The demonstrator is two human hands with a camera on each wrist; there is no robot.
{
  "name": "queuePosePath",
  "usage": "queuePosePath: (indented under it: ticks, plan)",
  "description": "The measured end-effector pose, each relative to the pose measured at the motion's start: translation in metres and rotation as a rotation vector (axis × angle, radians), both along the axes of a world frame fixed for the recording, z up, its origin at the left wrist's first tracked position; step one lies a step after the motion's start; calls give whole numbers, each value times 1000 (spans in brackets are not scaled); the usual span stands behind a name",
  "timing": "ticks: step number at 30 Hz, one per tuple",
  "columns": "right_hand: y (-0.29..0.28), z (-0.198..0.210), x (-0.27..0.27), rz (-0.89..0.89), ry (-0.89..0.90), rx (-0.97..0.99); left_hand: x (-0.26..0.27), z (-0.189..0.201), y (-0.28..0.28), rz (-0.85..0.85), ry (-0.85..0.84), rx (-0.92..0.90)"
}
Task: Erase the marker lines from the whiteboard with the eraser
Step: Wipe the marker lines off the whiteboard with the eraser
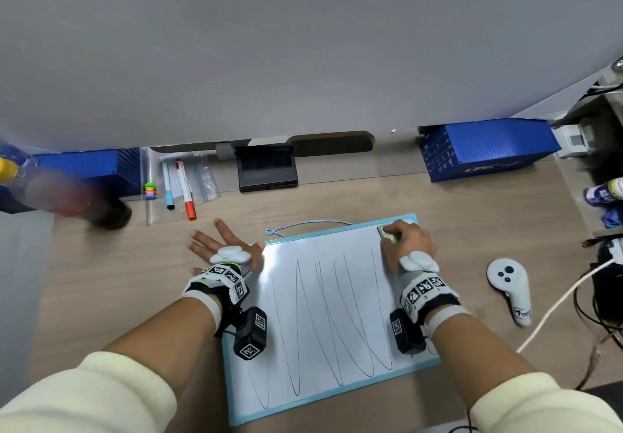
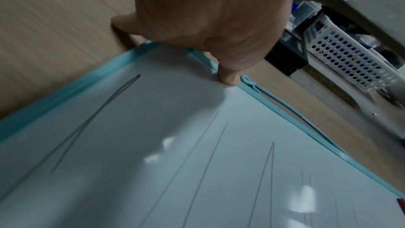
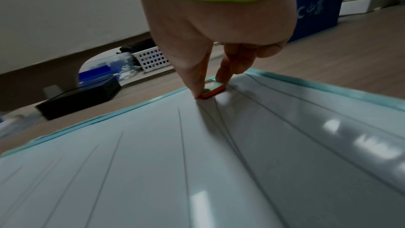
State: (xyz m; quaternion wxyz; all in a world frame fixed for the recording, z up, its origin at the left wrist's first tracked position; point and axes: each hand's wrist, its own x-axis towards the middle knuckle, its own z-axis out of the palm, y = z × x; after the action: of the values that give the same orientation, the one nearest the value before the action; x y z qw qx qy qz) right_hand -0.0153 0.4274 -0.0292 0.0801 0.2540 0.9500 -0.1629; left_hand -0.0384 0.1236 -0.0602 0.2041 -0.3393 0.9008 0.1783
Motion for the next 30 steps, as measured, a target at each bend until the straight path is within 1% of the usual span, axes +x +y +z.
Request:
queuePosePath:
  ticks: [3,5,7,11,13,16,17,18,20,22,24,28,30]
  plan:
    - [-14,-3,4,48,-9,-22,6,-6,16,0,109,-7]
    - [-24,-6,9,142,-23,-45,7,-7,22,25,156,-1]
    - [-11,-4,8,176,-41,2,5,-9,25,36,161,11]
    - [27,-2,-2,1,-15,39,6,-11,28,21,140,-23]
    - [24,-4,0,-6,-5,15,5,-12,29,15,133,-32]
    - [10,-4,12,53,-4,-29,2,-14,21,-96,46,-6]
    - [12,-3,15,81,-10,-14,1,-15,21,-101,51,-7]
    - [17,-2,15,91,-19,11,2,-14,23,-71,79,-18]
    - [32,0,8,8,-19,49,5,-9,33,-2,152,-30]
    - [42,1,-2,-74,-35,39,6,-7,39,9,179,-40]
    - [39,3,-5,-64,-32,10,6,-8,38,6,198,-56]
    - [36,3,17,-87,11,-32,7,-11,40,29,241,-44]
    - [41,3,23,-116,-1,-33,7,-10,38,17,243,-44]
